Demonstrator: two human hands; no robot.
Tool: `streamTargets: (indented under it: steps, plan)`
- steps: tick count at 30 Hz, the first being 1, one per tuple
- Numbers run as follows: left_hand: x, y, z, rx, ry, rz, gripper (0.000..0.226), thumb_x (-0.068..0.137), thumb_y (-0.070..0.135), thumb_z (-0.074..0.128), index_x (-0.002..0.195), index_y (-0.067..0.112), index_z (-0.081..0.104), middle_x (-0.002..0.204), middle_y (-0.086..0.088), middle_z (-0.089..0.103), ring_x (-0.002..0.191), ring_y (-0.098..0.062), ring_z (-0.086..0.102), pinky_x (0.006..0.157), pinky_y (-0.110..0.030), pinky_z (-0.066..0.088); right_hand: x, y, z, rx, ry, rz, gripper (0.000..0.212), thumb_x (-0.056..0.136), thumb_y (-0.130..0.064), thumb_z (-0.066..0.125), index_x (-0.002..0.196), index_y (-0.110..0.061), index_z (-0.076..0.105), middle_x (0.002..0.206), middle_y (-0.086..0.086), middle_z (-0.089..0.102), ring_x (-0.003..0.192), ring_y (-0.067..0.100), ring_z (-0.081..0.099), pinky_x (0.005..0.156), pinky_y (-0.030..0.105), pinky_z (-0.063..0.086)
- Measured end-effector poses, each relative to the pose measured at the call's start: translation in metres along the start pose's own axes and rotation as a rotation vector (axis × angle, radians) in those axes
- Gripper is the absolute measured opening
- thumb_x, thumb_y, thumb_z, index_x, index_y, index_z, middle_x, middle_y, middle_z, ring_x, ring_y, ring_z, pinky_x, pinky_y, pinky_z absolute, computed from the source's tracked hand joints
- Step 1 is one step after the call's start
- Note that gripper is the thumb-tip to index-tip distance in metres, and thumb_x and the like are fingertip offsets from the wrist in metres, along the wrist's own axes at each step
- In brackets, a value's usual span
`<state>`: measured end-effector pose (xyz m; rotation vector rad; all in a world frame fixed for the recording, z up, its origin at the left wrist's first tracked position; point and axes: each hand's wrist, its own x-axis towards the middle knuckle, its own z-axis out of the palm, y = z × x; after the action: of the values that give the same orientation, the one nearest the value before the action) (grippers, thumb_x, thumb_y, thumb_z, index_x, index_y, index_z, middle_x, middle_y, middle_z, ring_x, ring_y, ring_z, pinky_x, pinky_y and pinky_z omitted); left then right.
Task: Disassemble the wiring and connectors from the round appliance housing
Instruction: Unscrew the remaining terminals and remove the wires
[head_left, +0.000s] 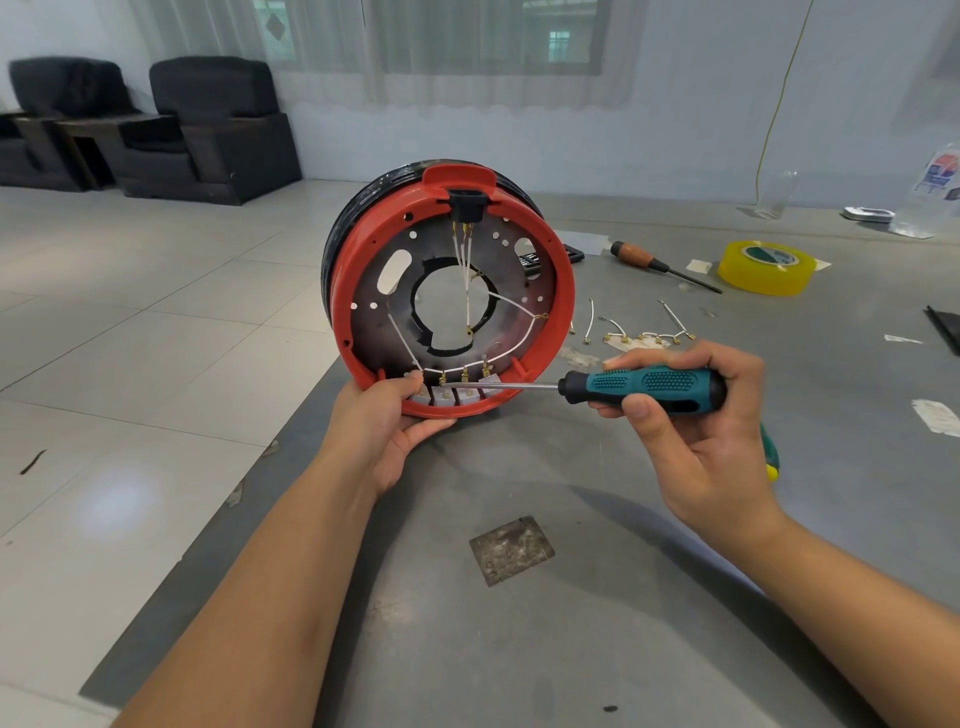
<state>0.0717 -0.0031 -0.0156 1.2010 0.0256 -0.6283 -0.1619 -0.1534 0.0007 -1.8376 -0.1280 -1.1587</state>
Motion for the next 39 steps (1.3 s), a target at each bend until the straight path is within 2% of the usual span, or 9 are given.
streamTargets:
  steps: [6,10,16,19,25,30,36,39]
  plan:
    - [0.0002,0.0004,-0.0005,-0.001,0.012,-0.011,0.023,0.101,-0.001,0.064,0.115,0.016,0.058,0.104,-0.015,0.079,0.082,-0.032,0.081,0.066,-0.048,0.067,-0.0052,-0.001,-0.0035,-0.074,-0.055,-0.002,0.037,0.101,-0.024,0.061,0.124,-0.038,0.037,0.129,0.015,0.059,0.123,0.038,0.059,0.092,0.05,0.058]
    - [-0.0005,-0.0009,-0.0011,0.001,-0.006,0.004,0.025,0.101,-0.001,0.063,0.119,0.016,0.058,0.105,-0.014,0.08,0.085,-0.032,0.081,0.066,-0.047,0.067,-0.0041,-0.0036,-0.0004,-0.029,0.004,0.034,0.034,0.1,-0.027,0.063,0.123,-0.032,0.039,0.126,0.016,0.058,0.121,0.037,0.062,0.09,0.042,0.06]
    - [-0.0006,-0.0028,-0.0021,0.009,-0.024,0.027,0.024,0.102,-0.001,0.062,0.115,0.019,0.059,0.102,-0.013,0.081,0.088,-0.032,0.081,0.065,-0.045,0.066,-0.0025,-0.003,0.0012,0.041,0.083,0.103,0.036,0.097,-0.011,0.06,0.119,-0.032,0.043,0.122,0.017,0.061,0.115,0.036,0.065,0.086,0.037,0.061]
    - [-0.0001,-0.0027,-0.003,0.004,-0.026,0.024,0.023,0.102,-0.001,0.062,0.113,0.019,0.059,0.099,-0.013,0.082,0.088,-0.032,0.081,0.065,-0.045,0.066,-0.0024,-0.0028,0.0007,0.042,0.076,0.098,0.037,0.097,-0.014,0.062,0.119,-0.037,0.044,0.123,0.018,0.061,0.117,0.036,0.064,0.087,0.039,0.061]
    - [0.0005,-0.0026,-0.0044,0.001,-0.041,0.026,0.023,0.102,-0.001,0.062,0.113,0.019,0.059,0.096,-0.011,0.082,0.087,-0.032,0.081,0.064,-0.043,0.066,-0.005,-0.0011,-0.004,0.005,0.028,0.071,0.035,0.098,-0.026,0.066,0.123,-0.036,0.042,0.127,0.017,0.059,0.122,0.038,0.061,0.091,0.047,0.06]
    - [-0.0011,-0.0034,-0.0047,-0.005,-0.045,0.034,0.027,0.101,-0.002,0.063,0.118,0.019,0.059,0.1,-0.012,0.082,0.089,-0.033,0.081,0.065,-0.044,0.066,-0.0104,0.0015,-0.0015,-0.082,-0.027,0.05,0.038,0.099,-0.022,0.064,0.123,-0.038,0.039,0.128,0.009,0.061,0.123,0.037,0.06,0.091,0.056,0.058]
    - [-0.0014,-0.0024,-0.0046,-0.021,-0.031,0.018,0.026,0.101,-0.001,0.063,0.116,0.019,0.058,0.097,-0.012,0.082,0.086,-0.032,0.081,0.064,-0.044,0.066,-0.0084,-0.0029,-0.0035,-0.091,0.015,0.036,0.036,0.099,-0.029,0.064,0.122,-0.04,0.039,0.125,0.013,0.061,0.121,0.038,0.061,0.091,0.056,0.058]
    - [-0.0014,-0.0022,-0.0041,-0.026,-0.04,0.012,0.025,0.101,-0.002,0.062,0.115,0.019,0.058,0.092,-0.011,0.082,0.086,-0.032,0.081,0.063,-0.044,0.066,-0.0075,-0.0059,-0.002,-0.029,0.031,0.05,0.034,0.099,-0.033,0.065,0.121,-0.038,0.041,0.125,0.019,0.059,0.121,0.038,0.061,0.092,0.05,0.059]
